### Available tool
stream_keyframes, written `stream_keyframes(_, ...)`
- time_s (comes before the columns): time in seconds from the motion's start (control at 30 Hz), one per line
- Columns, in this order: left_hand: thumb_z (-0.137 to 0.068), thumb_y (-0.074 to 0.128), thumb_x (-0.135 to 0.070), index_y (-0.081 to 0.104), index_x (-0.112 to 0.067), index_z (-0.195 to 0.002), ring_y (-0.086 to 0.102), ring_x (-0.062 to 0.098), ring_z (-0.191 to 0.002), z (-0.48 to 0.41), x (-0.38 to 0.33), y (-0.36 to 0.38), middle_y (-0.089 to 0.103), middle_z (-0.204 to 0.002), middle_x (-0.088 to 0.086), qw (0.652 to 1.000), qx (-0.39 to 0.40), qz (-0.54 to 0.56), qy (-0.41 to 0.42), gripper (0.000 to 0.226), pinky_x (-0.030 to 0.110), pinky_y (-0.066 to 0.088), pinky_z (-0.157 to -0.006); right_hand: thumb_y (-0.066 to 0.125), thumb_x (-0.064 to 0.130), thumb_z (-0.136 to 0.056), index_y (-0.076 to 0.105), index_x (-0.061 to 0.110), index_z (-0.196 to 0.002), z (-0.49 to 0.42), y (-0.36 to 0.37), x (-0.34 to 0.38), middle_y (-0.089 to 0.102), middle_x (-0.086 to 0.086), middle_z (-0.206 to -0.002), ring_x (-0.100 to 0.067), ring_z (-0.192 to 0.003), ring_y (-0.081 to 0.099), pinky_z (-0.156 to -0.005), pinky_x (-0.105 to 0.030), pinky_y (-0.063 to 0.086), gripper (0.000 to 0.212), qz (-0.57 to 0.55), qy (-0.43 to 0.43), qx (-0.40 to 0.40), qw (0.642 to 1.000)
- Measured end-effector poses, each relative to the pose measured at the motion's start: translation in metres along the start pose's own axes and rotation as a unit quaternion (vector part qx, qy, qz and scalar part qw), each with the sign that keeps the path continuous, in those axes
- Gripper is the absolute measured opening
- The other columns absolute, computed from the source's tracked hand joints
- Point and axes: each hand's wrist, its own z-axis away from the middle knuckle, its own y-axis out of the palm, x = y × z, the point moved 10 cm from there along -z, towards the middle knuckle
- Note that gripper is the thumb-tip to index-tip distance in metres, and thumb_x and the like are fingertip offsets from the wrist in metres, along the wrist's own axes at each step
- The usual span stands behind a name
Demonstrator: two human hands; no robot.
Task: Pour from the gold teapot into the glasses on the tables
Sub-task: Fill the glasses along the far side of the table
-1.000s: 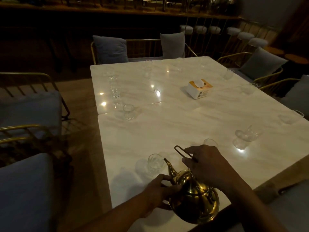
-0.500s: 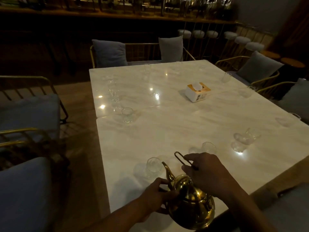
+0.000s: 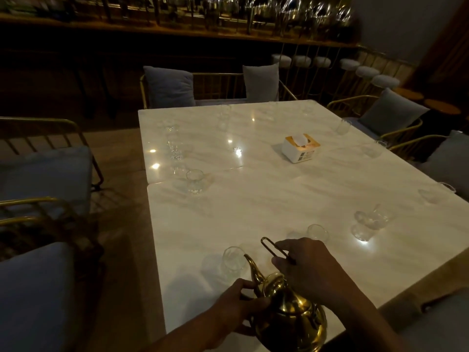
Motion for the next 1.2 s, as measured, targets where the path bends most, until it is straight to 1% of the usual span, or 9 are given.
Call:
stream_keyframes(0.2, -0.074, 0.084, -0.034, 0.057, -0.03, -0.12, 0.067, 0.025, -0.107, 0.001, -0.01, -0.007, 0.065, -0.118, 0.011, 0.999, -0.016, -0.03, 0.005, 0.053, 0.038, 0.061, -0.083, 0.067, 0.035, -0.093, 0.065, 0.026, -0.129, 0.005, 0.001, -0.004, 0.074, 0.002, -0.113, 0.0, -0.077, 0.06, -0.064, -0.008, 0.041, 0.037, -0.036, 0.024, 0.006, 0.999)
stream_keyframes(0.4, -0.071, 0.083, -0.04, 0.059, -0.035, -0.119, 0.064, 0.012, -0.103, 0.015, -0.058, -0.022, 0.06, -0.117, -0.005, 0.975, -0.058, -0.2, 0.08, 0.054, 0.029, 0.057, -0.088, 0.074, 0.031, -0.087, 0.068, 0.024, -0.092, 0.012, -0.004, -0.021, 0.066, 0.005, -0.074, -0.003, -0.058, 0.061, -0.054, -0.017, 0.045, 0.011, -0.142, 0.086, -0.012, 0.986)
stream_keyframes(0.5, -0.077, 0.075, -0.041, 0.061, -0.041, -0.107, 0.06, 0.003, -0.1, 0.033, -0.101, -0.024, 0.059, -0.114, -0.012, 0.936, -0.104, -0.304, 0.146, 0.033, 0.027, 0.056, -0.087, 0.076, 0.025, -0.087, 0.067, 0.019, -0.088, 0.015, -0.003, -0.019, 0.066, 0.003, -0.07, -0.004, -0.05, 0.061, -0.049, -0.02, 0.048, 0.011, -0.215, 0.101, 0.0, 0.971)
stream_keyframes(0.6, -0.085, 0.068, -0.035, 0.07, -0.034, -0.097, 0.064, 0.002, -0.095, 0.054, -0.14, -0.016, 0.068, -0.102, -0.015, 0.917, -0.136, -0.311, 0.209, 0.012, 0.031, 0.055, -0.091, 0.07, 0.024, -0.092, 0.069, 0.013, -0.079, 0.014, -0.009, -0.011, 0.066, -0.002, -0.069, -0.009, -0.054, 0.063, -0.051, -0.023, 0.051, 0.017, -0.255, 0.095, -0.005, 0.962)
stream_keyframes(0.77, -0.1, 0.048, -0.041, 0.072, -0.026, -0.097, 0.069, 0.014, -0.097, 0.083, -0.173, 0.023, 0.074, -0.097, -0.003, 0.941, -0.038, -0.231, 0.246, 0.028, 0.041, 0.052, -0.097, 0.06, 0.015, -0.098, 0.071, 0.006, -0.077, 0.006, -0.019, 0.001, 0.068, -0.007, -0.063, -0.022, -0.059, 0.065, -0.063, -0.04, 0.053, 0.025, -0.359, 0.096, -0.028, 0.928)
stream_keyframes(0.93, -0.101, 0.049, -0.037, 0.059, -0.045, -0.115, 0.066, 0.005, -0.107, 0.096, -0.189, 0.038, 0.07, -0.115, -0.013, 0.938, -0.001, -0.231, 0.258, 0.019, 0.033, 0.05, -0.101, 0.062, 0.008, -0.097, 0.069, 0.0, -0.081, -0.008, -0.027, 0.006, 0.068, -0.016, -0.07, -0.029, -0.064, 0.066, -0.068, -0.044, 0.055, 0.019, -0.481, 0.119, -0.048, 0.867)
stream_keyframes(1.0, -0.101, 0.05, -0.032, 0.055, -0.047, -0.118, 0.063, 0.002, -0.108, 0.098, -0.2, 0.039, 0.067, -0.117, -0.015, 0.919, -0.027, -0.265, 0.29, 0.024, 0.029, 0.051, -0.099, 0.064, 0.009, -0.096, 0.069, 0.001, -0.079, -0.015, -0.031, 0.008, 0.067, -0.014, -0.07, -0.024, -0.061, 0.064, -0.065, -0.041, 0.054, 0.019, -0.488, 0.117, -0.064, 0.862)
stream_keyframes(1.13, -0.099, 0.052, -0.027, 0.053, -0.037, -0.131, 0.065, 0.005, -0.104, 0.094, -0.226, 0.039, 0.069, -0.114, -0.011, 0.864, -0.11, -0.347, 0.348, 0.033, 0.033, 0.056, -0.095, 0.068, 0.014, -0.093, 0.067, 0.01, -0.07, -0.033, -0.044, 0.005, 0.064, -0.009, -0.067, -0.018, -0.059, 0.058, -0.062, -0.031, 0.048, 0.023, -0.481, 0.101, -0.098, 0.866)
stream_keyframes(1.2, -0.099, 0.052, -0.023, 0.053, -0.031, -0.134, 0.067, 0.008, -0.1, 0.087, -0.239, 0.039, 0.071, -0.112, -0.008, 0.836, -0.154, -0.38, 0.364, 0.036, 0.028, 0.057, -0.09, 0.07, 0.019, -0.092, 0.065, 0.014, -0.068, -0.042, -0.051, -0.001, 0.068, -0.006, -0.07, -0.014, -0.063, 0.06, -0.064, -0.028, 0.047, 0.025, -0.471, 0.093, -0.104, 0.871)
